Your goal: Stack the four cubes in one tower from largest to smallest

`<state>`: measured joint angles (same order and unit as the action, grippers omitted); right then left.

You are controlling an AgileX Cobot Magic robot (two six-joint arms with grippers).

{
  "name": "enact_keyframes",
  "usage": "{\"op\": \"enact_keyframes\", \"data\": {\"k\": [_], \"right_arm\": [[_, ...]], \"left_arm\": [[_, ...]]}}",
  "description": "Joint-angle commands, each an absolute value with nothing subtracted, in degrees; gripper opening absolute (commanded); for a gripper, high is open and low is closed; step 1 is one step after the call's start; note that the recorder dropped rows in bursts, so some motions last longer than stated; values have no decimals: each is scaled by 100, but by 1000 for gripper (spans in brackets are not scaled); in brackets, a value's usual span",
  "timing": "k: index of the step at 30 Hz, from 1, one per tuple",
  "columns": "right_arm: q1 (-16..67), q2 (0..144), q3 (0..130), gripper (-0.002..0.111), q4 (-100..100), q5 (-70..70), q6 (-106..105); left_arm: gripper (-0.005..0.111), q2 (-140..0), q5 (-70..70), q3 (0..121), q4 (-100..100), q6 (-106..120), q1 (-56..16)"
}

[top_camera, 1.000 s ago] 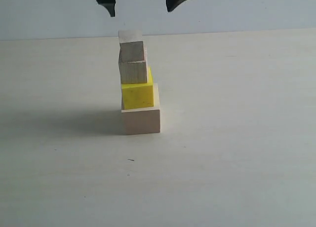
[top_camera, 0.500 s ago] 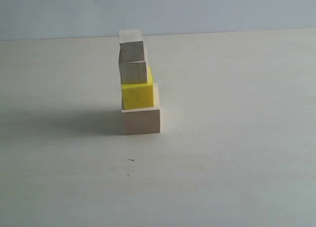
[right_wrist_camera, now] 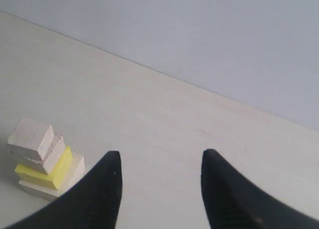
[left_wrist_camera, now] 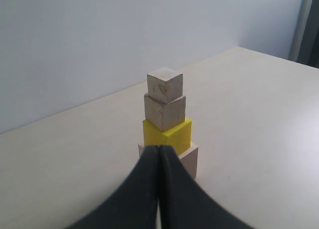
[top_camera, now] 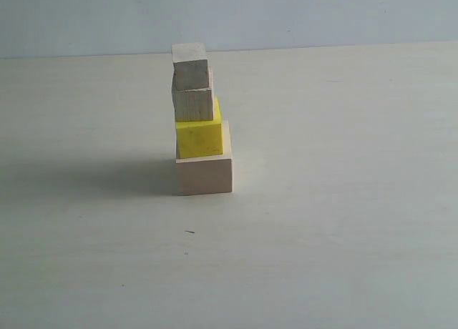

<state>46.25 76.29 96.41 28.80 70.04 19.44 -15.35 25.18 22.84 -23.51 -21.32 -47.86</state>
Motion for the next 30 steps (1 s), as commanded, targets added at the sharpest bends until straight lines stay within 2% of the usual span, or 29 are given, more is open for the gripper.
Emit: {"op": "enact_keyframes", "data": {"k": [1, 5, 7, 30], "right_arm": [[4602, 7170, 9163, 27, 2952, 6996, 1905], [4602, 6759, 8701, 6, 2952, 6779, 1905], [4602, 6548, 8459, 0, 2952, 6603, 1952], [4602, 3602, 4853, 0, 2933, 3621, 1928]], "left_arm": [[0, -1514, 2509, 2255, -2357, -2311, -4792], [0, -1514, 2509, 2255, -2357, -2311, -4792], [0, -1514, 2509, 2255, -2357, -2311, -4792], [0, -1514, 2509, 2255, -2327, -2269, -4792]]}}
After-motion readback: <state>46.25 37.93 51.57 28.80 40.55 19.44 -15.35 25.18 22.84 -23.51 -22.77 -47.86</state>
